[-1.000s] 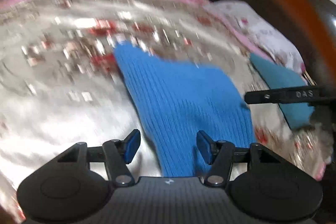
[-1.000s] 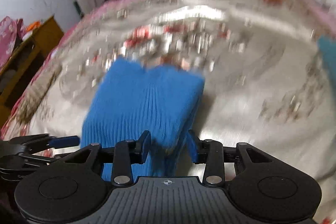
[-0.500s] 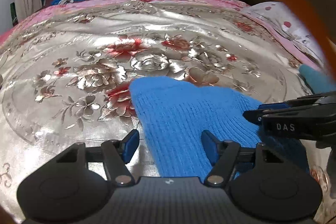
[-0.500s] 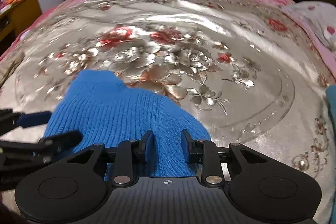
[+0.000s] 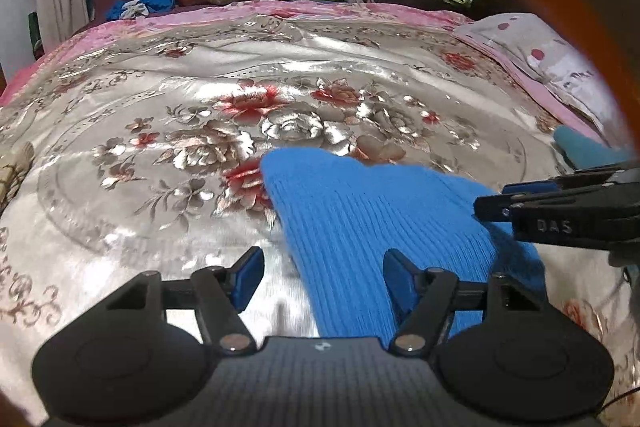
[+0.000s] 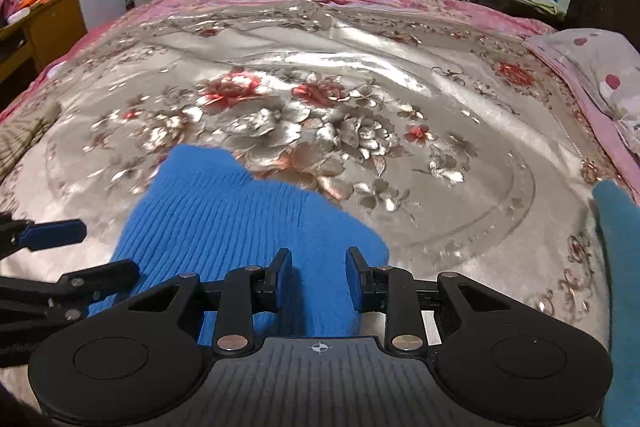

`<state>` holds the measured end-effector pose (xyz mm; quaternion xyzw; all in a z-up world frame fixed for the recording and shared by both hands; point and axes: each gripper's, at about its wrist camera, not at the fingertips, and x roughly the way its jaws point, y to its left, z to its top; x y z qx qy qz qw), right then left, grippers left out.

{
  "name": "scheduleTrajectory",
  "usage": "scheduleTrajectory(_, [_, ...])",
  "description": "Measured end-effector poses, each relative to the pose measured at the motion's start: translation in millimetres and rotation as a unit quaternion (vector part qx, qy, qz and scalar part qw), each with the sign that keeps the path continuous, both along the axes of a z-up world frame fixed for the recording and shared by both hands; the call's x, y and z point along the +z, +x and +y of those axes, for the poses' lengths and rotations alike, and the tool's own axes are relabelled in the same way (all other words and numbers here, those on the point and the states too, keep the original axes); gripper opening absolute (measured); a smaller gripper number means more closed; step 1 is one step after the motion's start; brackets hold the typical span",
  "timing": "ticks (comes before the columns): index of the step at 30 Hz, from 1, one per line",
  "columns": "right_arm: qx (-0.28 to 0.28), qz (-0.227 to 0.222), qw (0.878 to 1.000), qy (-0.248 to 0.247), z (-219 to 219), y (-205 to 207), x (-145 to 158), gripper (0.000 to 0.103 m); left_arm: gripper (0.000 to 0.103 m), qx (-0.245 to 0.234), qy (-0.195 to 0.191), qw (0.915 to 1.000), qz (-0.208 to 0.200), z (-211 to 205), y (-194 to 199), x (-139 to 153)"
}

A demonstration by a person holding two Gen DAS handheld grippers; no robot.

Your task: Fold small clothes

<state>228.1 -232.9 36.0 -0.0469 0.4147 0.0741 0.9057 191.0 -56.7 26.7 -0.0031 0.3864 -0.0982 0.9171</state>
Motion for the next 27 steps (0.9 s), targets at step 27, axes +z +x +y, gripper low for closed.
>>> scheduleTrajectory(27, [-0.022, 0.025, 0.999, -0.022, 2.9, -77.2, -8.0, 0.038, 0.075, -0.015, 0.043, 0.9980, 0.045, -18.5, -56.5, -13.9])
